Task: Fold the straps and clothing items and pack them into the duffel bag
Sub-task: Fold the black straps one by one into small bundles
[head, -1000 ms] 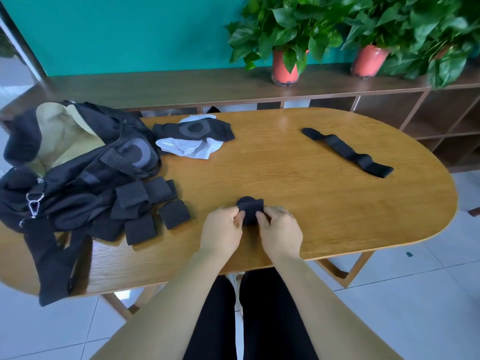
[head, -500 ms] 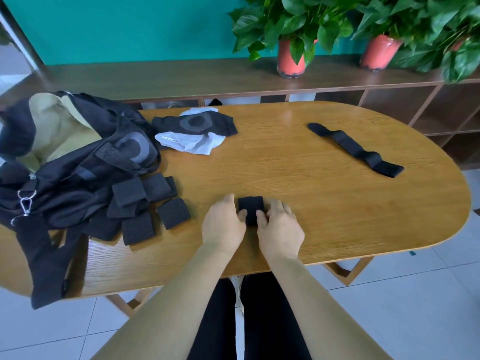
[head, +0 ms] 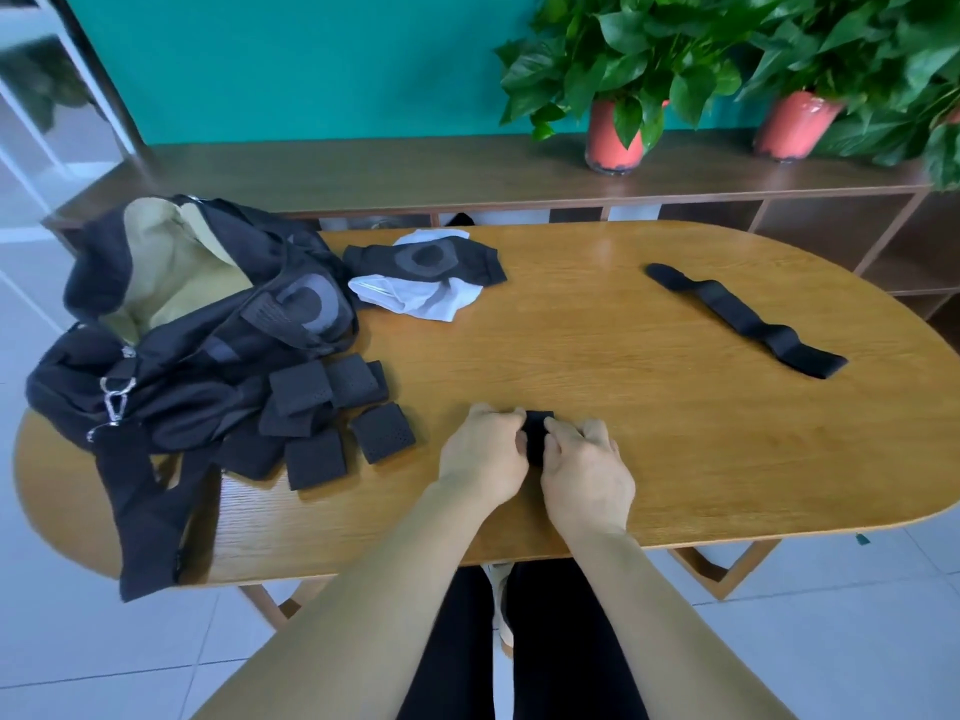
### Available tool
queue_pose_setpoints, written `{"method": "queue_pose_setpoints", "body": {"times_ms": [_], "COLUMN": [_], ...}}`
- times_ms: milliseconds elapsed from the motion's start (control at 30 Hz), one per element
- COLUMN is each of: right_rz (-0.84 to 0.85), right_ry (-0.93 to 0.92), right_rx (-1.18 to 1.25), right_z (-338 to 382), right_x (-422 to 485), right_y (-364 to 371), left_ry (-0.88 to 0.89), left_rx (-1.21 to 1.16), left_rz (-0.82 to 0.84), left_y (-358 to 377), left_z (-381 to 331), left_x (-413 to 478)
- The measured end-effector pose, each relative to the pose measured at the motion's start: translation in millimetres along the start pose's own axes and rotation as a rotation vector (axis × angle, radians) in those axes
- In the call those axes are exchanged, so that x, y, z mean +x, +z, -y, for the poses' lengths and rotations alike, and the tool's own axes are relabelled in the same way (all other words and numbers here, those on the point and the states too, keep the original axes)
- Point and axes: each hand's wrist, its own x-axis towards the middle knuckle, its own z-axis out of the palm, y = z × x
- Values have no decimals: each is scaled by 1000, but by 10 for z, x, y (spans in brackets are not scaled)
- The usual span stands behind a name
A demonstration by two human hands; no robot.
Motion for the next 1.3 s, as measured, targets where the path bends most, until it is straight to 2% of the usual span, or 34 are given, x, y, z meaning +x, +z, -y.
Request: {"method": "queue_pose_setpoints", "body": {"times_ms": [200,400,500,700,967,1167,1300], "right_rz": [168,186,162,217,389,366,345], "right_ry": [171,159,82,-84,-192,-187,-164], "right_rx": [239,599,662,636,376,444,458], "right_z": [0,326,598,1233,1336,1252,1157], "right_x": [-9,-75,-81,-27,42,78,112], "right_y": [-88,-88,-47,195,407,382,320], "left_ry": [-66,-71,-48,-52,-84,-107,-58], "left_rx": [-377,-460,-437,-310,-188,-119,-134], "left_rz": [-5,-127,-249,-471,-372,-517,-541], "left_y": [-15,-242,-457,-830,-760,-794,-825], "left_z": [-20,105,272,844,1134,1081,984], "left_x": [-137,-276,-338,-434,-569,-558,-539]}}
